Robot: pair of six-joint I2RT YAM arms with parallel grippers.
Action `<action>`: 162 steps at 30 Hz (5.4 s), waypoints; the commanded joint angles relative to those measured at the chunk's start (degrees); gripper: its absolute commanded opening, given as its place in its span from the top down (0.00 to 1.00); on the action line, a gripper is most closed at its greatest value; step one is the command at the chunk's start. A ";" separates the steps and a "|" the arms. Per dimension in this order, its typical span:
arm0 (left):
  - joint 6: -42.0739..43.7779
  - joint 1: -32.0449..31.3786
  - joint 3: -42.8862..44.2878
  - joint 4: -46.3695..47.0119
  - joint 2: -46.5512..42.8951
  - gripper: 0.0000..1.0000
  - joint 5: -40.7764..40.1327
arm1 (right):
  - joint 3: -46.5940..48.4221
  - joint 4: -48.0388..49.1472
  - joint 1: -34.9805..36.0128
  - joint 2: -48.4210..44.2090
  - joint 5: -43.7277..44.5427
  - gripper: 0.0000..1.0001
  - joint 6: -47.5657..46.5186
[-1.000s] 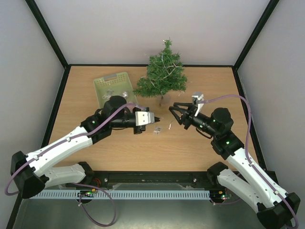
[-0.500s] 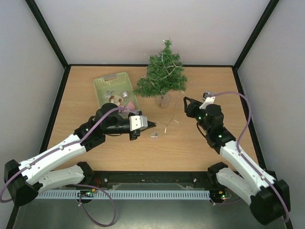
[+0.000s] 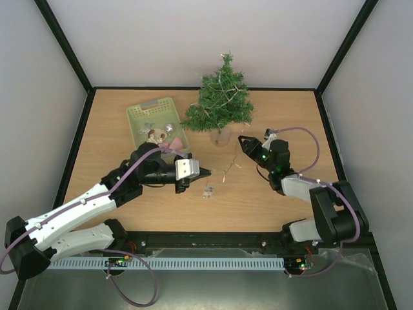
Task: Decorate the small christmas tree
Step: Wrap the decoration item around the Christmas tree.
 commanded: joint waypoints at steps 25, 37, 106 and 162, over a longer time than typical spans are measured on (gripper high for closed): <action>-2.07 -0.67 -1.82 -0.14 -0.58 0.98 -4.42 | 3.84 -9.04 -0.18 -6.01 12.70 0.98 -3.41; -3.80 -0.66 -2.73 -0.64 -1.24 0.98 -5.17 | 4.33 -17.35 -0.19 -15.83 23.23 0.98 -11.25; -10.75 1.84 -0.73 -4.50 -0.79 0.98 -23.97 | 10.28 -9.33 -6.22 -7.24 12.63 0.98 -19.01; -11.62 24.78 17.72 -11.02 7.16 0.98 -32.01 | -4.27 -1.55 9.67 -12.97 8.32 0.66 -19.64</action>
